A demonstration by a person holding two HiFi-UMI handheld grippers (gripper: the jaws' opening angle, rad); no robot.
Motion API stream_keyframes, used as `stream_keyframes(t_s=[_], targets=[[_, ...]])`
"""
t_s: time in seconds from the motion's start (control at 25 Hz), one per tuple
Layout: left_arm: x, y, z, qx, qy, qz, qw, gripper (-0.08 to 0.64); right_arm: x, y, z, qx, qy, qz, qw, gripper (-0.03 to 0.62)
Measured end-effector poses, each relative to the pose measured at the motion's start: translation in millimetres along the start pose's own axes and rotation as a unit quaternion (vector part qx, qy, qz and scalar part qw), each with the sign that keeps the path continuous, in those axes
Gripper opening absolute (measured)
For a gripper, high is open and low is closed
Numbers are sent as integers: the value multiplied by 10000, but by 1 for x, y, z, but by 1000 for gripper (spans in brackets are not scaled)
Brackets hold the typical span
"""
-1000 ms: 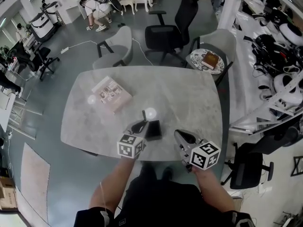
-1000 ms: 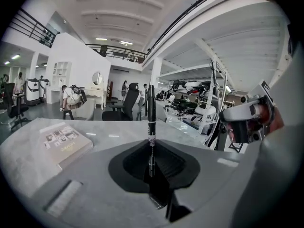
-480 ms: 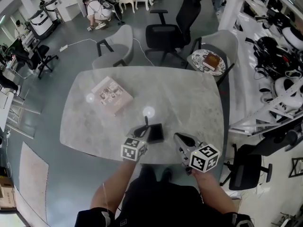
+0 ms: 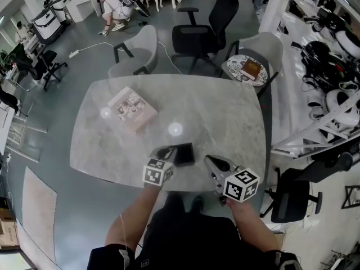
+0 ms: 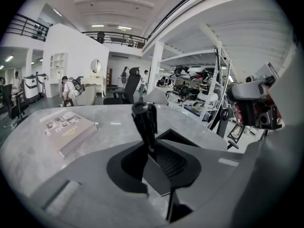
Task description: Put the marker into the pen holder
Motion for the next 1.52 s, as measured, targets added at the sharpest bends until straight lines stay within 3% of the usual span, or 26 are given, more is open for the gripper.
stream_keyframes(t_s=[0.68,1.08,1.52], targets=[[-3,-11,-8,-481,-549,-35,9973,109,-1,-3,9,-101,-92,-21,9999,3],[2,-14,-15,-698,-1271,-28,9894,120,-1,0,13,-133,-149,-18,9998,3],[6,-15,-12,-739,-1427,-91,9870,124,4,7,15,-127,-194,3,9997,3]])
Point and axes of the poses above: the fingertips, and each gripper's own axes: y backward along the fingers, x to its right, z out of its underside, the point moved 7 cm from there along y, backward along the fingers, and after that the axes turned 1 degree about y, right-handed, at the moved point
